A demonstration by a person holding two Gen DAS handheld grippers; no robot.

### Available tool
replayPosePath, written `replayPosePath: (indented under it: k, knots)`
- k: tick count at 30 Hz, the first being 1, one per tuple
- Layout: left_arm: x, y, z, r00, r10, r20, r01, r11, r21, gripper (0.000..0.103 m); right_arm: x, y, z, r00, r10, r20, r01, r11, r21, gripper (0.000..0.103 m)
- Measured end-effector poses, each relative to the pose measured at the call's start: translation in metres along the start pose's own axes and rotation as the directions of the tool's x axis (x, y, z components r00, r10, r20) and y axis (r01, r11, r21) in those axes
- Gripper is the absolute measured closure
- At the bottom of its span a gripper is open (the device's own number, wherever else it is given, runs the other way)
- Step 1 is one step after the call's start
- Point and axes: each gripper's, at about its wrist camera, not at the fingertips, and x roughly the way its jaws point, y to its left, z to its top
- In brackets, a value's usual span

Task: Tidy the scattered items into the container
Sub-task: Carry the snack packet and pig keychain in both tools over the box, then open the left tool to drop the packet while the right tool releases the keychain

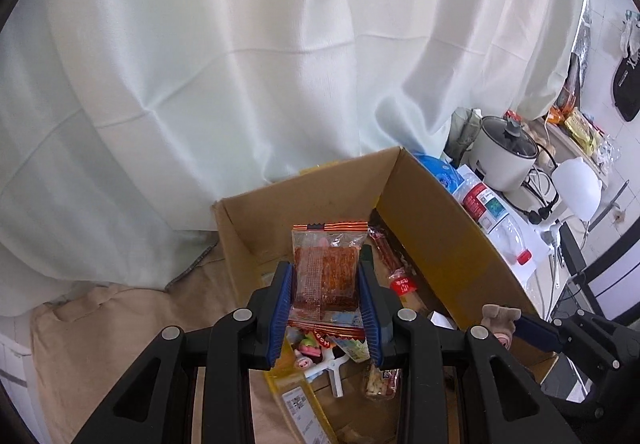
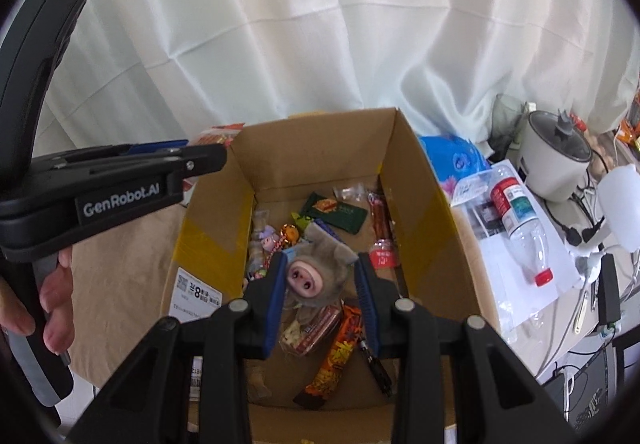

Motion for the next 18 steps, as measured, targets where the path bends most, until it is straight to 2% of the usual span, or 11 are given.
replayPosePath:
  k: [9, 12, 14, 15, 17, 18]
  knots:
    - [0.021, -0.013, -0.004, 0.999, -0.005, -0.037, 0.006, 1.000, 0.019, 0.070, 0.012, -0.009, -0.005, 0.999, 0.004, -0.036, -0.004, 1.000, 0.004, 0.064]
    - [0.023, -0.016, -0.004, 0.999, 0.018, -0.027, -0.018, 0.999, 0.030, 0.070, 0.008, -0.011, -0.003, 1.000, -0.012, -0.008, 0.012, 1.000, -0.001, 0.064]
    - [0.024, -0.017, -0.003, 0.999, -0.007, -0.035, 0.008, 0.999, 0.034, 0.069, 0.009, -0.011, -0.002, 1.000, -0.012, -0.018, 0.011, 1.000, -0.011, 0.062]
    - [0.025, -0.018, -0.003, 0.999, -0.010, -0.036, 0.011, 0.999, 0.035, 0.069, 0.009, -0.011, -0.002, 1.000, -0.013, -0.019, 0.013, 1.000, -0.012, 0.059]
    - [0.026, -0.019, -0.002, 0.999, -0.022, -0.036, 0.023, 0.999, 0.036, 0.069, 0.009, -0.011, -0.002, 1.000, -0.019, -0.023, 0.019, 1.000, -0.019, 0.036]
    - [0.026, -0.019, -0.001, 0.999, -0.032, -0.034, 0.033, 0.999, 0.032, 0.069, 0.008, -0.012, -0.003, 1.000, -0.024, -0.017, 0.023, 1.000, -0.016, 0.031]
